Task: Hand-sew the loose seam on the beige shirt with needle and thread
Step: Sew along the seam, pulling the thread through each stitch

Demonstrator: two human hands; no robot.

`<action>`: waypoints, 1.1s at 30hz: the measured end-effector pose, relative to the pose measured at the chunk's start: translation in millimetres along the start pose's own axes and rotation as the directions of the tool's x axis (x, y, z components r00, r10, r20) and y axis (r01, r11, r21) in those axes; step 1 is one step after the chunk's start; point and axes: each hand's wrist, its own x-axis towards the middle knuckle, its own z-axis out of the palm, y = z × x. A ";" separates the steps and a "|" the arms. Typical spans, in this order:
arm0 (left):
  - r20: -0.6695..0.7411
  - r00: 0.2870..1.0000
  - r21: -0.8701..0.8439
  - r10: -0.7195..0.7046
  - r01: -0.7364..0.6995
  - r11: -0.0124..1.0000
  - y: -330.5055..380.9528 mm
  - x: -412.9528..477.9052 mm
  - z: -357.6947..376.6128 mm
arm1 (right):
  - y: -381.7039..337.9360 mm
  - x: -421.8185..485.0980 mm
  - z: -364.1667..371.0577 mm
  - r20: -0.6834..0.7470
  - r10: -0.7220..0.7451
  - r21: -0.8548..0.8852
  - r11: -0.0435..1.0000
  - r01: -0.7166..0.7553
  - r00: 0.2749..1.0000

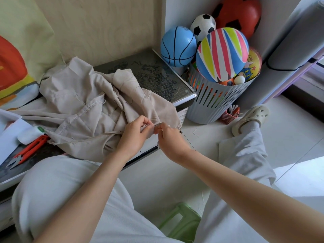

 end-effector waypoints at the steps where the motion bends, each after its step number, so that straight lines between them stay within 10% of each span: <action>1: 0.006 1.000 -0.005 0.002 -0.002 1.000 0.4 -0.1 0.7 | -0.2 1.1 0.5 -0.005 0.005 0.003 1.000 -0.005 1.000; 18: -0.162 0.985 -0.021 0.055 -0.059 0.998 4.0 0.3 -4.5 | 10.1 -13.5 -4.0 0.012 -0.145 0.076 0.987 0.143 0.989; 33: 0.083 0.993 -0.250 0.089 -0.066 0.966 7.4 0.1 -1.1 | 1.4 -9.8 -16.9 -0.045 -0.062 0.282 0.957 0.072 0.997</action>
